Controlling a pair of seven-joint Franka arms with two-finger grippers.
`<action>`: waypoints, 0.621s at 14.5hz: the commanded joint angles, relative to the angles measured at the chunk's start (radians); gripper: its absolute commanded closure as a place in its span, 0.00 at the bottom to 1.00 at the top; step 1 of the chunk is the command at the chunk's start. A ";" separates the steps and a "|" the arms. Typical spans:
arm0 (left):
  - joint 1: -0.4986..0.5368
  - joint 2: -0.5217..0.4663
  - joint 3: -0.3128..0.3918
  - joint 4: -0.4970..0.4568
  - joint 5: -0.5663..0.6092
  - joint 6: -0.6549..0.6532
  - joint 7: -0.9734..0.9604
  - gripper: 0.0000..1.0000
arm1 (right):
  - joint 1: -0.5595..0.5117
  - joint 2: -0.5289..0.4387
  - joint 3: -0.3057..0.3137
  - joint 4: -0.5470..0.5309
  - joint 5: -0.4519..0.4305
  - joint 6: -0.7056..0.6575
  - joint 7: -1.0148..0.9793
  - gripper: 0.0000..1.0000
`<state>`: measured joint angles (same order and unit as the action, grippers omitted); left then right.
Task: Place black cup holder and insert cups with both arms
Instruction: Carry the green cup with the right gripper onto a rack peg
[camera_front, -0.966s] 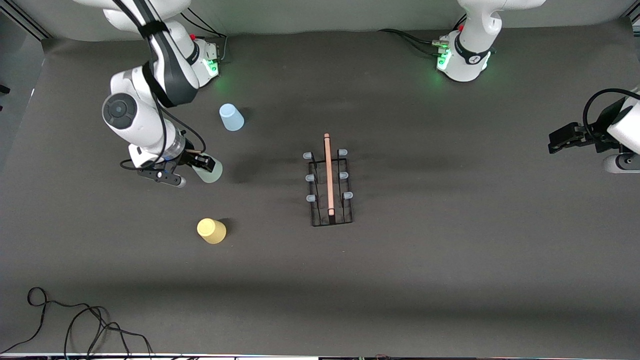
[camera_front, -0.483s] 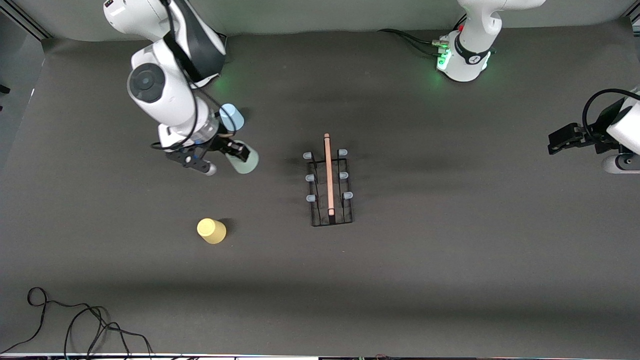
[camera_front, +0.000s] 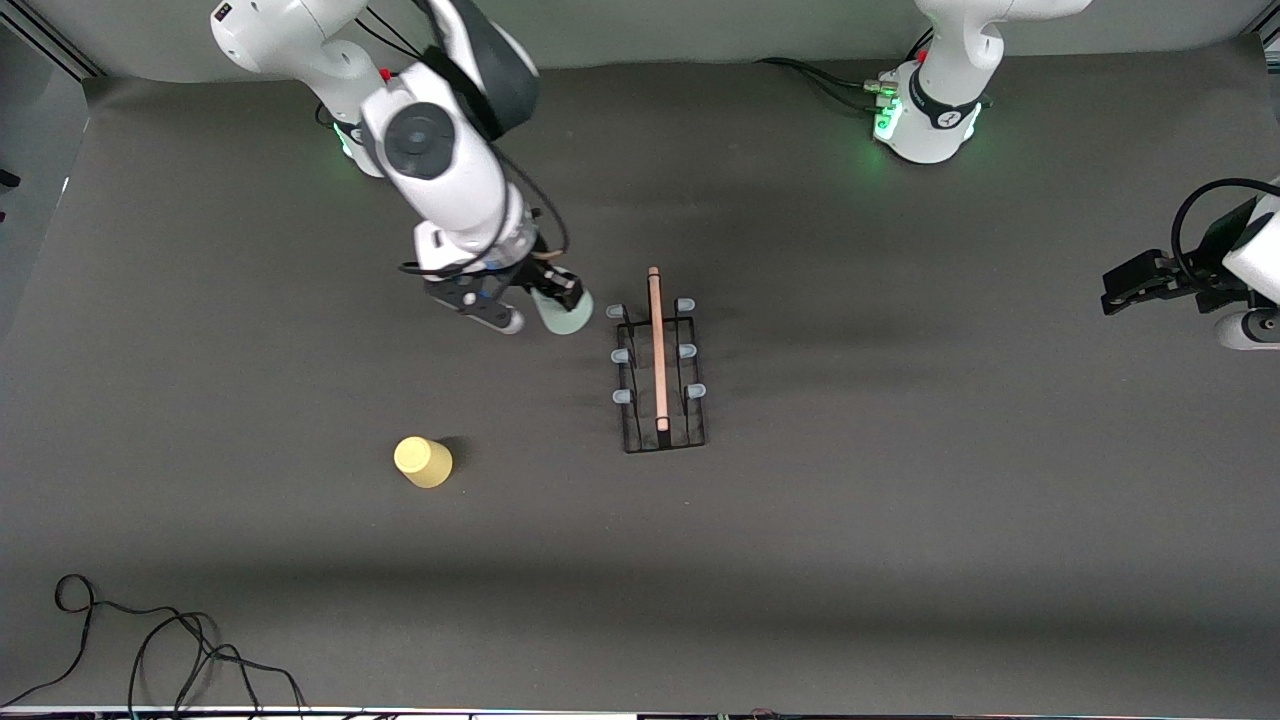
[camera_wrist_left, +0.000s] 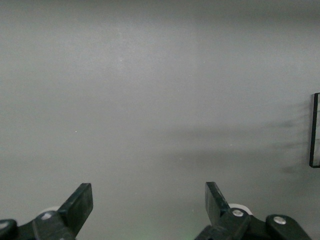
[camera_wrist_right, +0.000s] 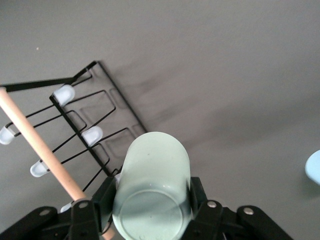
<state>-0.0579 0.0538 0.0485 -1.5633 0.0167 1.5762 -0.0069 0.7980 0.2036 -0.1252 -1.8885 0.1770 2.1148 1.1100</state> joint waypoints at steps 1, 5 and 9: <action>0.001 -0.019 0.007 -0.021 -0.009 0.012 0.018 0.00 | 0.055 0.083 -0.011 0.078 0.019 -0.010 0.062 0.95; 0.001 -0.019 0.008 -0.018 -0.023 0.013 0.018 0.00 | 0.081 0.103 -0.010 0.082 0.018 0.025 0.086 0.95; 0.001 -0.017 0.008 -0.018 -0.023 0.013 0.018 0.00 | 0.092 0.137 -0.011 0.086 0.013 0.065 0.114 0.38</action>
<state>-0.0561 0.0539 0.0506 -1.5641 0.0051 1.5773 -0.0065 0.8745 0.3074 -0.1248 -1.8324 0.1772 2.1640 1.1953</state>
